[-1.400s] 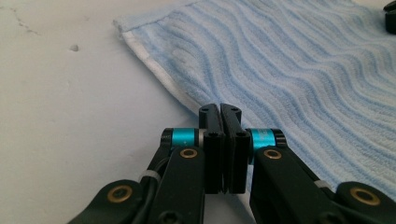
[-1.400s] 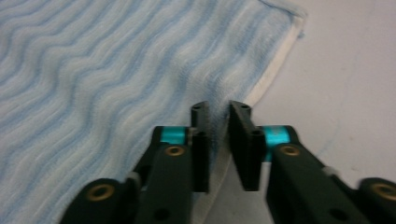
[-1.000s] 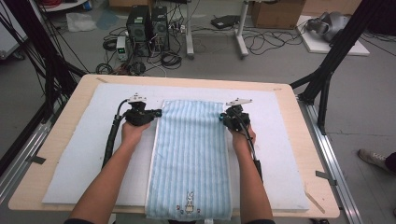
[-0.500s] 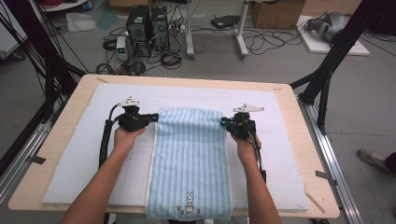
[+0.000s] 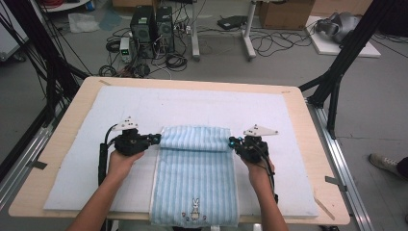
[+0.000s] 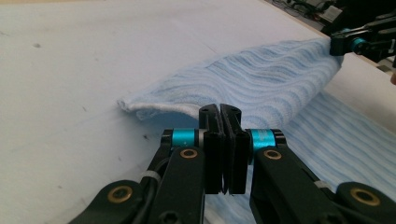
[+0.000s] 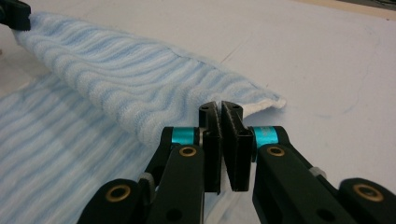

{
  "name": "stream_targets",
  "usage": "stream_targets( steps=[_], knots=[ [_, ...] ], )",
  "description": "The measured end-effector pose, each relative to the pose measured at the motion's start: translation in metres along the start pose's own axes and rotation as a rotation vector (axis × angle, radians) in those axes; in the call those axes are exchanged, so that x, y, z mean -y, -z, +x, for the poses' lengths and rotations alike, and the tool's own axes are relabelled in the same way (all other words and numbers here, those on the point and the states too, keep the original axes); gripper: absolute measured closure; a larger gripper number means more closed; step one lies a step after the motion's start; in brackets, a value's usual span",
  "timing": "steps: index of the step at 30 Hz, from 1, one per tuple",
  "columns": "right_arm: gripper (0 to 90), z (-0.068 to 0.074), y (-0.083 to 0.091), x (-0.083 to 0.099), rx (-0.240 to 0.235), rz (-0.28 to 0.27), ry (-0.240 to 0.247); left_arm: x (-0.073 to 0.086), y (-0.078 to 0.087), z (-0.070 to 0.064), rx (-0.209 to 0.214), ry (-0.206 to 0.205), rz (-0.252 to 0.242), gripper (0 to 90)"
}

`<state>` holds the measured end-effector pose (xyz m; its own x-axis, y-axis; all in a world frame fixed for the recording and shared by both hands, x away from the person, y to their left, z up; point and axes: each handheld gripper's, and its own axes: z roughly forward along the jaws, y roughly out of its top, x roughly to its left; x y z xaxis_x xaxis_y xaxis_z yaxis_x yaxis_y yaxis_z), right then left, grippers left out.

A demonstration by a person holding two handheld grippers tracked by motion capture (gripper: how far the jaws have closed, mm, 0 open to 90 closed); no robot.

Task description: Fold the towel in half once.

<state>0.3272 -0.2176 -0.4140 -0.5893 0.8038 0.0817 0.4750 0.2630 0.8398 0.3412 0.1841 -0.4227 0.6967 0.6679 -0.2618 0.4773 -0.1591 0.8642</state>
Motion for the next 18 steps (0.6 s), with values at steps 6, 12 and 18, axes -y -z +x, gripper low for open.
stream_targets(
  steps=[6,12,18],
  knots=[
    [86.2,0.010,0.016,0.020,-0.020,-0.022,-0.029,0.018,0.008,-0.015,0.004,-0.012,0.015,87.5],
    [86.1,0.018,0.025,0.036,-0.025,-0.011,-0.038,0.035,0.017,-0.029,0.005,-0.020,0.013,87.4],
    [85.7,0.026,0.031,0.043,-0.024,0.009,-0.027,0.046,0.020,-0.034,-0.001,-0.020,0.033,86.6]
  ],
)
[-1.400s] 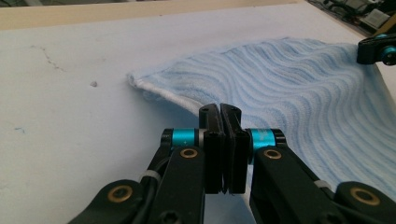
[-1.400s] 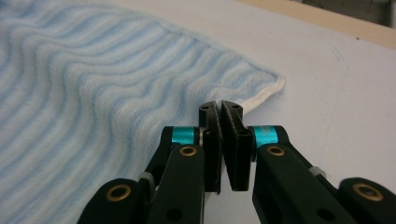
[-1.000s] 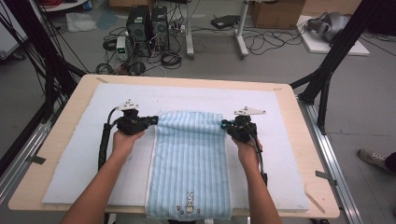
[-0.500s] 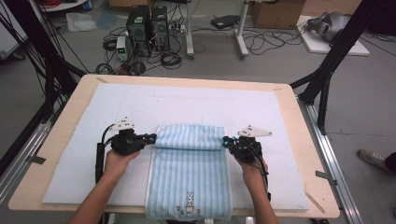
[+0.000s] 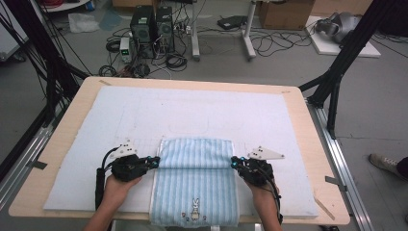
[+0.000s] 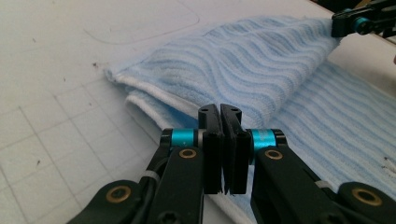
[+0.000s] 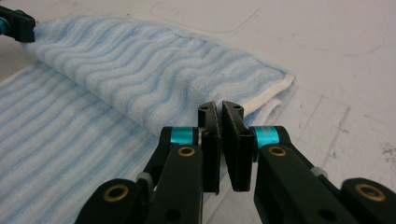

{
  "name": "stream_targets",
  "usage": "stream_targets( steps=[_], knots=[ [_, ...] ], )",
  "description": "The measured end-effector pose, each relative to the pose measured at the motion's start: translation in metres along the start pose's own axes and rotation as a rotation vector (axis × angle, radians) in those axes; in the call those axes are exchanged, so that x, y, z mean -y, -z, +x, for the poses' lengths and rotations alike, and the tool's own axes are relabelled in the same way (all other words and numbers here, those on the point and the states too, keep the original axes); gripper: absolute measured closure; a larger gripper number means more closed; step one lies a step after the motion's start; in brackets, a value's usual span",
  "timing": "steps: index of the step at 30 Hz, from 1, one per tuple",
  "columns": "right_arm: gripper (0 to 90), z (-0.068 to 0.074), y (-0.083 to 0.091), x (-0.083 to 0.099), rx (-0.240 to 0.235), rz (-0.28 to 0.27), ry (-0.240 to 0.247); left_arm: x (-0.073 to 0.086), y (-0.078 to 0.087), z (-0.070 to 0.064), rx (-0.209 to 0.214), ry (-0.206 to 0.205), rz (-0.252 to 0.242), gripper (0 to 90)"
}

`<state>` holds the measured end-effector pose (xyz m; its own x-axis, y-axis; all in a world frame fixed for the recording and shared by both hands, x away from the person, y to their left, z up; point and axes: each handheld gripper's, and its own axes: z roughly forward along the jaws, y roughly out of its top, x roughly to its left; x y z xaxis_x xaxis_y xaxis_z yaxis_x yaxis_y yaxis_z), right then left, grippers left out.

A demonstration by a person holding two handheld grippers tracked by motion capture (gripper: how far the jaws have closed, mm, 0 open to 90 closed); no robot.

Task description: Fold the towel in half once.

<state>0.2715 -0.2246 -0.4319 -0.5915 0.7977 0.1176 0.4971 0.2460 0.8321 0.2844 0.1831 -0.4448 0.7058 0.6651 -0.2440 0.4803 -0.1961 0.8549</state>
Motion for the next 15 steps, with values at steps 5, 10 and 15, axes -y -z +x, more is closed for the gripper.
stream_targets(
  steps=[5,10,15],
  knots=[
    [80.4,-0.001,0.001,-0.001,0.008,-0.004,-0.004,-0.001,0.001,0.004,-0.068,0.027,-0.008,59.4],
    [66.2,-0.006,0.001,-0.008,0.043,-0.015,-0.010,-0.015,-0.001,0.019,-0.066,0.069,-0.032,49.2],
    [59.8,-0.012,0.000,-0.018,0.067,-0.030,-0.026,-0.031,-0.009,0.033,-0.080,0.090,-0.039,47.0]
  ],
)
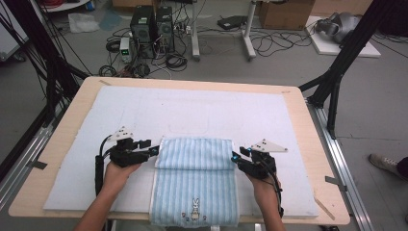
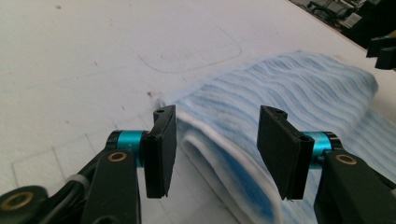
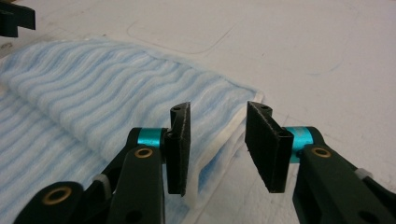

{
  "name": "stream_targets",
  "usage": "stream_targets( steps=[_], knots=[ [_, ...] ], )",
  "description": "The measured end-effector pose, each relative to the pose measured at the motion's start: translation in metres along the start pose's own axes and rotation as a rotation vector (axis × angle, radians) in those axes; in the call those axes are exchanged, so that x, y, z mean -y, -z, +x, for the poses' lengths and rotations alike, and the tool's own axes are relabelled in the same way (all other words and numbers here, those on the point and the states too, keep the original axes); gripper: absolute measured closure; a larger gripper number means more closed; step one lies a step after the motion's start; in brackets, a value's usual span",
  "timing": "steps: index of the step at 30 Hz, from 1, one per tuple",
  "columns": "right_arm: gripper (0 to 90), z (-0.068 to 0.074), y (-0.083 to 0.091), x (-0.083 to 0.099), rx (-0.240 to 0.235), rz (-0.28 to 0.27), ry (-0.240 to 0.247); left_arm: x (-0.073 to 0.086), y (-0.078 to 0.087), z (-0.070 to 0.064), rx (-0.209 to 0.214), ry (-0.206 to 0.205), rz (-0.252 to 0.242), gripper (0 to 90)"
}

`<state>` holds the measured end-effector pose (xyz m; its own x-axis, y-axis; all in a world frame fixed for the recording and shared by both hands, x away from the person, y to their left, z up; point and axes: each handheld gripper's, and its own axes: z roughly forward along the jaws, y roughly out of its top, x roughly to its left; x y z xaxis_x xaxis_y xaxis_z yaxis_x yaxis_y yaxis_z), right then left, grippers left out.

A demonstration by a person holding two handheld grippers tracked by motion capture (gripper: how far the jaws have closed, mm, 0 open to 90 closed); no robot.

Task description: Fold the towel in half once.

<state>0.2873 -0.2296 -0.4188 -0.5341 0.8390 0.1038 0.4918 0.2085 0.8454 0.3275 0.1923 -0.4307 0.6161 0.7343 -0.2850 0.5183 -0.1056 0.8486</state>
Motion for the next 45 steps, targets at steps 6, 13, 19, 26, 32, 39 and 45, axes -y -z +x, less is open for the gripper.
stream_targets(
  steps=[6,13,19,26,32,39,45],
  knots=[
    [52.5,-0.009,-0.010,-0.009,0.017,0.016,-0.029,-0.011,-0.017,0.011,-0.010,0.029,0.000,46.0],
    [48.2,-0.022,-0.034,-0.024,0.044,0.095,-0.060,-0.007,-0.044,0.017,-0.009,0.059,0.062,46.9],
    [48.0,-0.024,-0.060,-0.031,0.044,0.181,-0.053,-0.014,-0.060,0.011,-0.023,0.025,0.134,51.6],
    [63.9,-0.022,-0.080,-0.028,0.050,0.246,-0.040,-0.012,-0.060,0.013,-0.070,-0.048,0.171,77.2],
    [84.2,-0.020,-0.080,-0.027,0.044,0.236,0.003,-0.012,-0.057,0.014,-0.061,-0.061,0.158,88.1],
    [87.1,-0.016,-0.068,-0.031,0.043,0.185,0.031,-0.020,-0.039,0.015,-0.025,-0.037,0.083,89.0],
    [87.3,-0.013,-0.056,-0.033,0.017,0.128,0.032,-0.026,-0.025,0.009,0.020,-0.040,0.034,89.1]
  ],
)
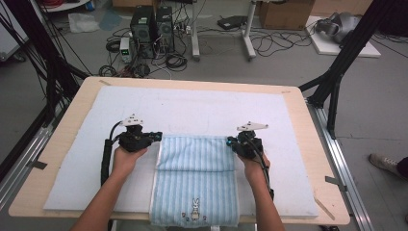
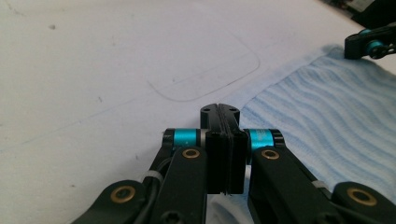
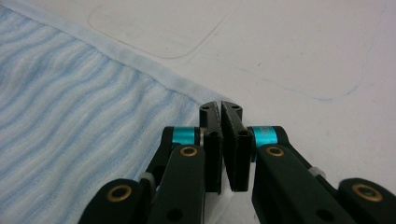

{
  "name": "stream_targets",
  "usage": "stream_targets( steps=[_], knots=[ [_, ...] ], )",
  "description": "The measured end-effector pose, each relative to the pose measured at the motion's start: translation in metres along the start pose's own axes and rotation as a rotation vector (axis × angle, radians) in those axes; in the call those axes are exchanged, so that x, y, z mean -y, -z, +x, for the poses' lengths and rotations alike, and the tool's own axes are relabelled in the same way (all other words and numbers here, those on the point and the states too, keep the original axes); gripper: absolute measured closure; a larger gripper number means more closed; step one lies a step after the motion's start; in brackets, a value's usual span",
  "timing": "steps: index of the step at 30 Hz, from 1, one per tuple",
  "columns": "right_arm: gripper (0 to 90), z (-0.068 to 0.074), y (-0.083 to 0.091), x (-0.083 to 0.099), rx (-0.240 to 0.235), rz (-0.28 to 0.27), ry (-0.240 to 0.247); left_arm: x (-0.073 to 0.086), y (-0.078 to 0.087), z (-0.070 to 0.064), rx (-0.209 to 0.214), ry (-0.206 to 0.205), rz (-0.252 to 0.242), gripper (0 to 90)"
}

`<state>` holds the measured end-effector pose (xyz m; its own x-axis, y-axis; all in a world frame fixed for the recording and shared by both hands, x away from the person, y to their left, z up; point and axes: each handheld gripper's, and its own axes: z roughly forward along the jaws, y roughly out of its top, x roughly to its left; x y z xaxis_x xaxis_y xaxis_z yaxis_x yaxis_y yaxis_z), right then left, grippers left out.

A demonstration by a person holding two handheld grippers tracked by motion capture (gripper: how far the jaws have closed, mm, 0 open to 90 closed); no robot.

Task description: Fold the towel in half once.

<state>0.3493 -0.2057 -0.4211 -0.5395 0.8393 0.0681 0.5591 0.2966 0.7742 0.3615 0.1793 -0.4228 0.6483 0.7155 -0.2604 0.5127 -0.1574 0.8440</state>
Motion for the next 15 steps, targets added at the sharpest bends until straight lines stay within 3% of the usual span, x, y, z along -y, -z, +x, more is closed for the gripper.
stream_targets(
  steps=[6,15],
  knots=[
    [87.2,0.002,0.018,0.006,-0.032,-0.064,-0.016,0.000,0.014,-0.005,0.042,0.001,-0.042,89.1],
    [87.2,0.012,0.043,0.016,-0.084,-0.132,-0.006,0.012,0.037,-0.018,0.102,0.005,-0.076,89.1]
  ],
)
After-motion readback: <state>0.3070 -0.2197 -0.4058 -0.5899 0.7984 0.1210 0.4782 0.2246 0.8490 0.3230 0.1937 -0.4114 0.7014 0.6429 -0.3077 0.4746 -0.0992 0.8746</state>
